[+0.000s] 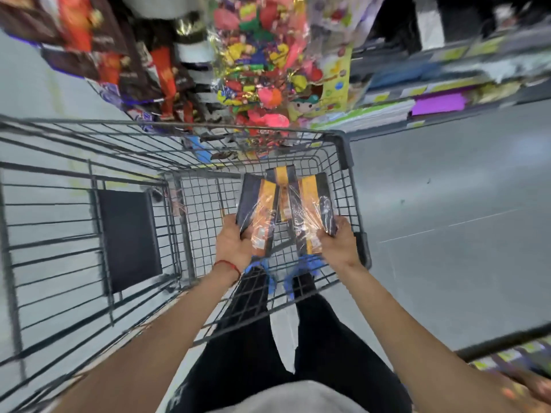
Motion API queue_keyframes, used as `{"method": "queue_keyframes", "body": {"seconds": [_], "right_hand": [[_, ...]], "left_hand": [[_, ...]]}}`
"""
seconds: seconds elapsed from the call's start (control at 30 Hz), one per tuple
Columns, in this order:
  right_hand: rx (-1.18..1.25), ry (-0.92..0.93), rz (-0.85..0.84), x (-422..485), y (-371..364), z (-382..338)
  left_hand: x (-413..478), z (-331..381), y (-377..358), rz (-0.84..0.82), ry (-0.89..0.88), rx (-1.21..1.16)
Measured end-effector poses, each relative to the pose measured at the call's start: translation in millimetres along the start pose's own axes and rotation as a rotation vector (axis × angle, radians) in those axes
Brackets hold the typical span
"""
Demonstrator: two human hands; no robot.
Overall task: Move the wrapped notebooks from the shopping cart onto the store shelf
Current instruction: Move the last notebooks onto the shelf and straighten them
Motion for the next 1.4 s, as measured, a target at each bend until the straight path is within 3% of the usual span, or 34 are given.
{"method": "queue_keyframes", "body": {"seconds": [0.23,0.4,0.87,1.07,1.4], "right_hand": [[0.087,0.062,0.036,-39,60,-9],[0.194,0.096,0.035,-44,121,7],[0.303,0.101,0.03,-4,332,117],[0.422,0.072,0.072,24,404,142],[0.423,0.097,0.115,105,506,108]], "left_hand": [[-52,62,0,-0.035,-0.116,-0.053],[-78,102,-28,0.048,-0.174,0.021],[-173,221,-225,0.005,-0.322,0.207],[-171,273,-286,-0.058,-0.344,0.297],[-121,376,-371,-0.129,-0.358,0.206]]}}
Point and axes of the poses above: each hand's wrist, its own x-axis towards the middle knuckle, its own y-axis out of the back of the hand, z = x × y, the point moved 3 cm from there along x, towards the middle knuckle, and after that the axes turned 2 degrees about -x, right-handed, at the moved point
